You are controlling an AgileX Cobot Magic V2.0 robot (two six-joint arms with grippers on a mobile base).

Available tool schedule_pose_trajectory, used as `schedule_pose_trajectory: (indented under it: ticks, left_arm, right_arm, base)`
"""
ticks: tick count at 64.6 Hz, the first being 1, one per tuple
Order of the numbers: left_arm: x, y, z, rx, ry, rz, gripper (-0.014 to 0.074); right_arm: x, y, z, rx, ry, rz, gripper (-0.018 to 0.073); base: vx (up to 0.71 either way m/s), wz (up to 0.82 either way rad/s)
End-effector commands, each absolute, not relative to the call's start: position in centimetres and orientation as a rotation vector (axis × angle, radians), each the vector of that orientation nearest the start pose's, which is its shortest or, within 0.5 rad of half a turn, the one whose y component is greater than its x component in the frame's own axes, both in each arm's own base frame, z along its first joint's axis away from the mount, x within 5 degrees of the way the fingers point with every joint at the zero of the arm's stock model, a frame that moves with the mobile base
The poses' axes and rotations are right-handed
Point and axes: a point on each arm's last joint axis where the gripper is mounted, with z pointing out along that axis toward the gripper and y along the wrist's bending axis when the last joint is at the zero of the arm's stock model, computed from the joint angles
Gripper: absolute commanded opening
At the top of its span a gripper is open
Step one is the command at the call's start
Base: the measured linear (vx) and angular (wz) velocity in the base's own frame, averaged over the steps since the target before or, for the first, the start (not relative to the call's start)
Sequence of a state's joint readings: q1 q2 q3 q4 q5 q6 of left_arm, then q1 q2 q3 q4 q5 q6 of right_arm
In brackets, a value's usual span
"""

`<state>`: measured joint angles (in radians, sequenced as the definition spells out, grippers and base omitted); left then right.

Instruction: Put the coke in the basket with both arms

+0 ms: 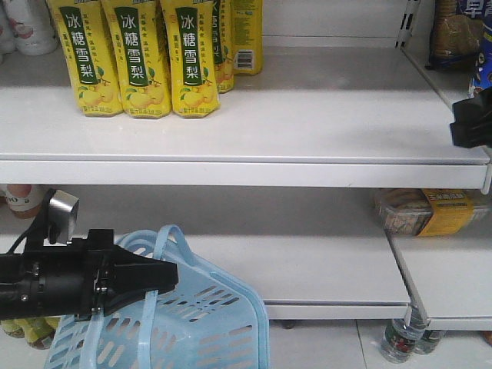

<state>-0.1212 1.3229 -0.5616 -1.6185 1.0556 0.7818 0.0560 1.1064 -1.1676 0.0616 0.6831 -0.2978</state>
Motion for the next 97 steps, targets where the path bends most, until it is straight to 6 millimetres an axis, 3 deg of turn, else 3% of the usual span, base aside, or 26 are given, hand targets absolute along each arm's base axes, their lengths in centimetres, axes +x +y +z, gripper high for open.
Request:
schedule_pose_trajectory:
  ticks: [1, 11, 23, 46, 72, 82, 97]
  left_arm:
    - [20.7, -10.7, 27.1, -0.198, 2.089, -1.86, -0.0006]
    - [20.7, -10.7, 27.1, -0.198, 2.089, -1.86, -0.0006]
    - [20.7, -10.7, 27.1, -0.198, 2.089, -1.86, -0.0006]
    - [20.7, -10.7, 27.1, -0.199, 2.089, -1.859, -0.0006]
    - [20.7, -10.7, 27.1, -0.199, 2.089, -1.859, -0.0006]
    - [20.7, -10.7, 27.1, -0.199, 2.089, -1.859, -0.0006]
    - [20.7, -10.7, 27.1, -0.199, 2.089, -1.859, -0.0006]
  right_arm:
    - [22.4, 0.1, 43.1, -0.206, 1.935, -0.109, 0.0347]
    - [21.6, -1.9, 42.8, -0.107, 1.905, -0.171, 0.0347]
    - [19.0, -3.1, 41.2, -0.021, 1.812, -0.227, 0.0347]
    - [11.3, -1.8, 38.2, -0.013, 1.599, -0.257, 0.0347]
    - [3.9, -0.3, 31.5, 0.021, 1.502, -0.181, 0.0347]
    - [2.7, 0.1, 29.5, 0.016, 1.511, -0.165, 0.0347]
    - [3.2, 0.1, 27.1, 0.014, 1.601, -0.151, 0.0347]
  base:
    - [0.0, 0.0]
    - [0.0, 0.0]
    - [0.0, 0.0]
    - [0.0, 0.0]
    - [0.0, 0.0]
    - [0.0, 0.0]
    - [0.0, 0.0]
